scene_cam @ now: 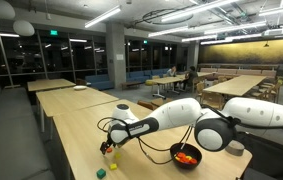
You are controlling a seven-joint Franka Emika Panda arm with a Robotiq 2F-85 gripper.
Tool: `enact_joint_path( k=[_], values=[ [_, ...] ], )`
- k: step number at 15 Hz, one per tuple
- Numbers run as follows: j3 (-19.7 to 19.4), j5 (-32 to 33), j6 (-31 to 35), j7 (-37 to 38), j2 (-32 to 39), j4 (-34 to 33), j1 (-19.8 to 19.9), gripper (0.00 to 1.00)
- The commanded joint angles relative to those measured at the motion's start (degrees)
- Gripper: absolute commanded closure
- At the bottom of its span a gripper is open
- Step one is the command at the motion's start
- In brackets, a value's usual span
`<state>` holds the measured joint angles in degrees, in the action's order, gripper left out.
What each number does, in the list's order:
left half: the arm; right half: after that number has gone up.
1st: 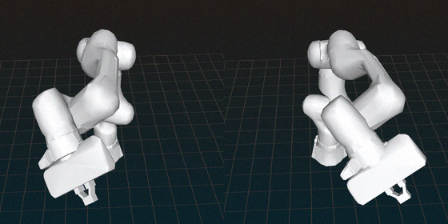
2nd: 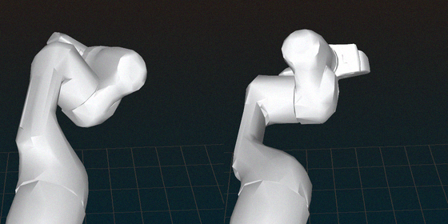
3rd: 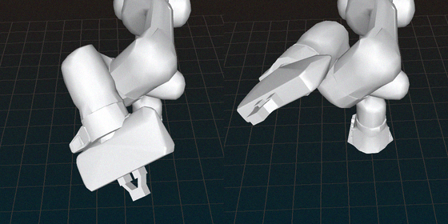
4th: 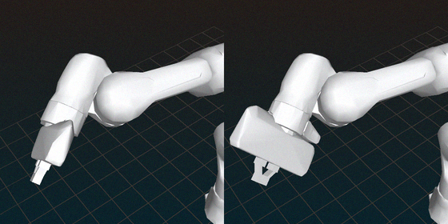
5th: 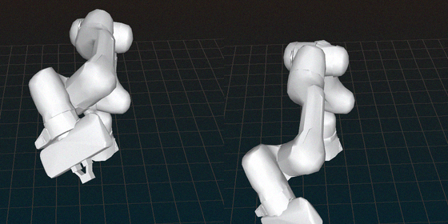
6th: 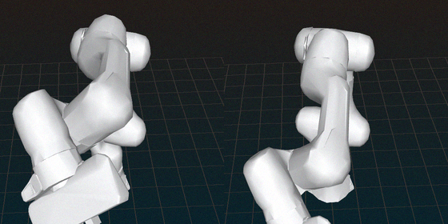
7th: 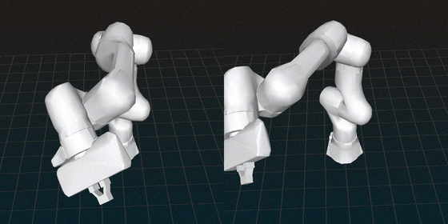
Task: Pick up the orange objects from the table and put them in the bowl
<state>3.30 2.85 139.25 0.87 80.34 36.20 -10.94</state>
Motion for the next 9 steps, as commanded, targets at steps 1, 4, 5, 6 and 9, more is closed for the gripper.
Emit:
enact_joint_path(
  k=[1, 4, 5, 6, 9],
  values=[
    [0.8, -0.2, 1.2, -2.5, 2.3, -3.9, 0.3, 0.00],
    [0.8, -0.2, 1.7, -3.3, 2.4, -4.0, 0.3, 0.00],
    [0.8, -0.2, 1.7, -3.6, 2.4, -4.0, 0.3, 0.00],
    [0.8, -0.2, 1.7, -3.8, 2.4, -4.0, 0.4, 0.00],
    [0.9, -0.3, 1.6, -4.7, 2.5, -4.0, 0.4, 0.00]
  ],
)
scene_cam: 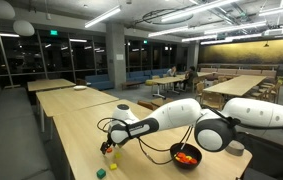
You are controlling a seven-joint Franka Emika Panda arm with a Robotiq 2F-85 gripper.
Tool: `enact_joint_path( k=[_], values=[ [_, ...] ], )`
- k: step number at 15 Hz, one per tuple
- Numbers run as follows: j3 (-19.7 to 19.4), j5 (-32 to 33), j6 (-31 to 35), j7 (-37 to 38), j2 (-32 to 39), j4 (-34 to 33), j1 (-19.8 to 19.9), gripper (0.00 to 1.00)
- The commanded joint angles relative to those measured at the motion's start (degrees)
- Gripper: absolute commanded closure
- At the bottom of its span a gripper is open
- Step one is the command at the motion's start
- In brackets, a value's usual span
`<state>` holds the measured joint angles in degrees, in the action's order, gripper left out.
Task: Pick up the orange objects from the table and put them in the bowl
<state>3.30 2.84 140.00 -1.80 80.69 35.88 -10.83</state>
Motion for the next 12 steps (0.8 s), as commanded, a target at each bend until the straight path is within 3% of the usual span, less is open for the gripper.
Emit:
enact_joint_path(
  k=[1, 12],
  values=[
    [0.9, -0.3, 0.8, -2.1, 2.2, -3.7, 0.3, 0.00],
    [1.0, -0.3, 1.0, -4.1, 2.3, -3.7, 0.3, 0.00]
  ],
)
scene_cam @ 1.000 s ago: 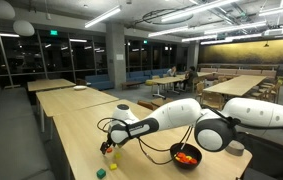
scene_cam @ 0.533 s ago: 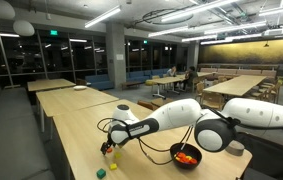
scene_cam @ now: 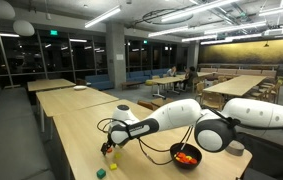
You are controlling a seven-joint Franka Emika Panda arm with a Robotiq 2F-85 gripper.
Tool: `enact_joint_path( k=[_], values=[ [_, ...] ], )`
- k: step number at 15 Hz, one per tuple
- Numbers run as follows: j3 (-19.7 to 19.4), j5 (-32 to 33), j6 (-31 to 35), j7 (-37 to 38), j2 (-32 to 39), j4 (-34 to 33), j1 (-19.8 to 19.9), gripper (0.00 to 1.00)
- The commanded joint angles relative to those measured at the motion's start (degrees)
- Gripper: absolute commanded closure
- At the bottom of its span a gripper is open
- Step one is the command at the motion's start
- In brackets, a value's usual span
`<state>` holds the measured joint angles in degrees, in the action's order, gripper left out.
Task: Pick up the orange objects from the table and put them in the bowl
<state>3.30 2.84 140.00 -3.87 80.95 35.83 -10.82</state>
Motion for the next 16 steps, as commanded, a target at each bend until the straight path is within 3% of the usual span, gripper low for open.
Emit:
enact_joint_path(
  k=[1, 7, 8, 10, 16],
  values=[
    [1.0, -0.3, 1.2, -2.4, 2.1, -3.7, 0.2, 0.00],
    [1.0, -0.2, 1.2, -4.4, 2.0, -3.6, 0.3, 0.01],
    [0.8, -0.1, 1.2, -4.6, 2.0, -3.6, 0.2, 0.25],
    [0.9, -0.2, 1.1, -5.1, 2.0, -3.6, 0.3, 0.30],
    [0.8, -0.2, 0.9, -5.8, 1.9, -3.9, 0.2, 0.77]
  ],
)
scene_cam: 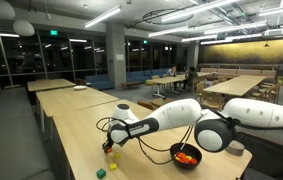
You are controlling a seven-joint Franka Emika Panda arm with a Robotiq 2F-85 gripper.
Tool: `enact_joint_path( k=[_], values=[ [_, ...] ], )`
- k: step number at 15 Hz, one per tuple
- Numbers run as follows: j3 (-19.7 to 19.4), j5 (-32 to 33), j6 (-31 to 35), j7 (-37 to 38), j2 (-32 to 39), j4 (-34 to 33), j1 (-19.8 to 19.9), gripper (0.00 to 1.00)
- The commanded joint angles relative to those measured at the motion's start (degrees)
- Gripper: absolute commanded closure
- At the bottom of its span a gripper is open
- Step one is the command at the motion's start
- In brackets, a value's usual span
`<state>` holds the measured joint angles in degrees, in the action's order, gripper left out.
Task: Pick up the orange objects from the table and put them in the bowl
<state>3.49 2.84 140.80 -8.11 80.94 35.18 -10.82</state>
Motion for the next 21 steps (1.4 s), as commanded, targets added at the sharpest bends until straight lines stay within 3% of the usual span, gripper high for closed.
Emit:
enact_joint_path(
  k=[1, 5, 13, 21],
  values=[
    [0.6, -0.2, 0.0, -1.5, 1.9, -3.4, 0.2, 0.82],
    [0.1, -0.1, -0.6, -0.7, 1.7, -3.3, 0.1, 0.77],
    [-3.8, 1.2, -6.4, 3.2, -4.3, -2.4, 0.0, 0.79],
    [-13.8, 3.5, -27.8, 14.7, -14.2, 1.9, -0.4, 0.77]
  ],
)
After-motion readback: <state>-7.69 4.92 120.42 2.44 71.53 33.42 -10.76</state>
